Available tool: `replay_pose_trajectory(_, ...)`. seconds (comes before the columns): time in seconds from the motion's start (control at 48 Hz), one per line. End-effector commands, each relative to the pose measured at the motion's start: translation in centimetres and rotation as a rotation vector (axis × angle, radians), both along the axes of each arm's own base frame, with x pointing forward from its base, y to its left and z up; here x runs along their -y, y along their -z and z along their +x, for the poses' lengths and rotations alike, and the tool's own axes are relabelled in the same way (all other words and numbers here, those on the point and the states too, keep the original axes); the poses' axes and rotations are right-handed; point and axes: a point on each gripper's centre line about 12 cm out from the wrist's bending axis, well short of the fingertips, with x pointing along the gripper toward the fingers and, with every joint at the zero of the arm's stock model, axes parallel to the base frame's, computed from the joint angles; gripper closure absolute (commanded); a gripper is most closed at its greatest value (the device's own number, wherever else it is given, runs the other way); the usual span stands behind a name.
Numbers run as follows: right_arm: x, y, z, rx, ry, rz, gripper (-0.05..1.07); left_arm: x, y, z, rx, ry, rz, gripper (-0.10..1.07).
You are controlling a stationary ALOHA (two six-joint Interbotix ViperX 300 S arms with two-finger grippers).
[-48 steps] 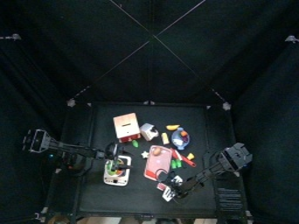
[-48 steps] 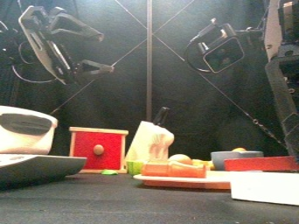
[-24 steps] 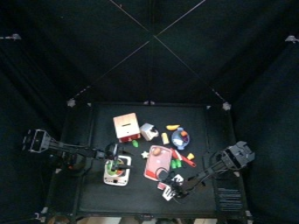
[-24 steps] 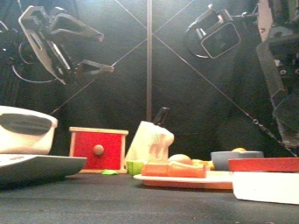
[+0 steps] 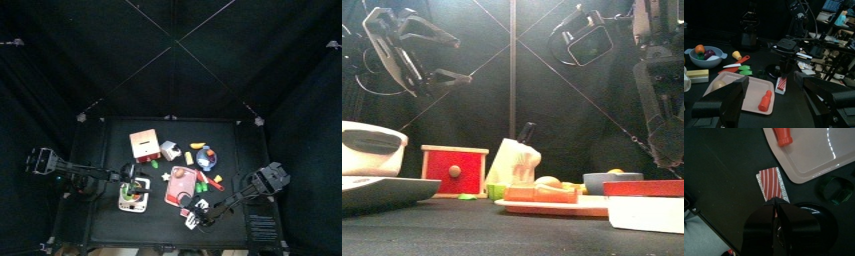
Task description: Place salmon on rice
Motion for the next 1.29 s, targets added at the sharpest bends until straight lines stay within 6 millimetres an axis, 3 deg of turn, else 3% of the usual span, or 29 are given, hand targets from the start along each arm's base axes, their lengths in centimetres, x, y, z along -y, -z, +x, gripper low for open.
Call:
replay_pose_trajectory(0.0,-0.2,-1.0,0.4,0.029,-0.001,0.017,0.58,0.0,-0.5,0.2,0.018,-0.001,-0.002,-0.05)
replay_pose_trajectory(0.438,0.1,1.6,0.3,-0.045,0.028,0.003,0.58,0.0,-0.5,0.2,0.02,-0.001,-0.004,-0.05)
replay_pose_trajectory(0.875,1.3,-3.2,0.1,0.033,0.017,-0.063,0.58,0.0,-0.5,0.2,0.018,-0.001,-0.003,-0.05)
replay_pose_trajectory(1.271,1.2,-3.0,0.1,0.034,-0.002,-0.079,0.57,0.0,-0.6,-0.3,0.023,-0.001,-0.004,-0.05)
